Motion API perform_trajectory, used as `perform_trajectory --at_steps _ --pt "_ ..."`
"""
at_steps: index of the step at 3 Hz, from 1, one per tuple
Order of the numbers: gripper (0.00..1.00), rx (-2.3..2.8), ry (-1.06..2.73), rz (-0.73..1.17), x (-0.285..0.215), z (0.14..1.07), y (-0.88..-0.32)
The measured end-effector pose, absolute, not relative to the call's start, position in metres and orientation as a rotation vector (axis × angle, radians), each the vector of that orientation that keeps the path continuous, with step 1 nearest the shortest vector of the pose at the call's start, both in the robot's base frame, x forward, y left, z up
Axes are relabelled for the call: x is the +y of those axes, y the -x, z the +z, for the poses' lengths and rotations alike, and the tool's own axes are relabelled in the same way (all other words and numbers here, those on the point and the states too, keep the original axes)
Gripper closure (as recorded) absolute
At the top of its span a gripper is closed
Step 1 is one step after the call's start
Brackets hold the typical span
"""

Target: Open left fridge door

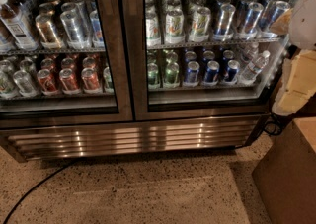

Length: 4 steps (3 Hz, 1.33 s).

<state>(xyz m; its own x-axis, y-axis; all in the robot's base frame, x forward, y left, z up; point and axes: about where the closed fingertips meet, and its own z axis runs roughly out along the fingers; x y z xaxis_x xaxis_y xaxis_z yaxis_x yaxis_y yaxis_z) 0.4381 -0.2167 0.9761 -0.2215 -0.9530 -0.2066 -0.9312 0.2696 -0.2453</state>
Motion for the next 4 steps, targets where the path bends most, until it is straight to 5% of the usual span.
perform_trajectory --at_steps 2,4 --pt "0.0 2.185 1.723 -0.073 -0.206 0.976 -0.443" --pt "0.0 1.855 1.675 0.123 -0.13 0.983 -0.461"
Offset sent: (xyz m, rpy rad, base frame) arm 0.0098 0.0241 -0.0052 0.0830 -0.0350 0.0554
